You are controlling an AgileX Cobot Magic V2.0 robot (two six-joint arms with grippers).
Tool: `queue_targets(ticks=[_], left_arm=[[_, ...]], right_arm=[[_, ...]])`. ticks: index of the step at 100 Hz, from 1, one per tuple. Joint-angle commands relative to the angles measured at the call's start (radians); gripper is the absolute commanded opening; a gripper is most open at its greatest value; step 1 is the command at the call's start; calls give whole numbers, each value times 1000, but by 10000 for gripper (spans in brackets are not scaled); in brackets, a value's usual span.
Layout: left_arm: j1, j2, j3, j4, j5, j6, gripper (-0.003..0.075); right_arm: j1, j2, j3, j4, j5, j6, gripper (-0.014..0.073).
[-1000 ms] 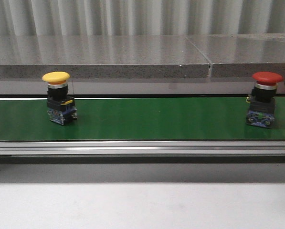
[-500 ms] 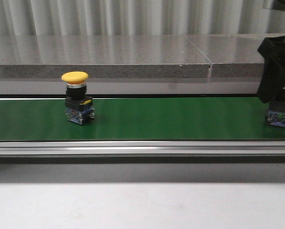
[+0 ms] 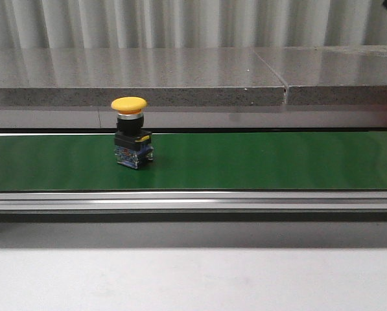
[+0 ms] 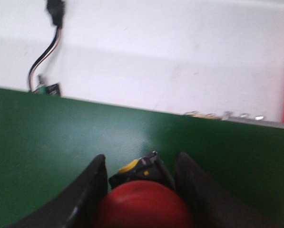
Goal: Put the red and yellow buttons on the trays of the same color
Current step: 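Close the right gripper on the red button and lift it, then lower the red button onto the red tray and open the right gripper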
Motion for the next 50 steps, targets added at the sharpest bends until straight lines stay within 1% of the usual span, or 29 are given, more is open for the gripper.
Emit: queue_targets(ticks=[1,9,23,37,50], left_arm=[[-7,9,-25,-15,-81,1,-20],[-7,9,-25,-15,-81,1,-20],[-7,9,-25,-15,-81,1,-20],[-7,9,-25,-15,-81,1,-20],[-7,9,-25,-15,-81,1,-20]], right_arm=[[-82,-9,-64,9,-61,-4,62],[-163,33,-98,9,-92,21,62],[-258,126,-149,9,-158,31,62],[-312,223,-198,10,-197,51,62],[-334,309,-235,10,-217,54,62]])
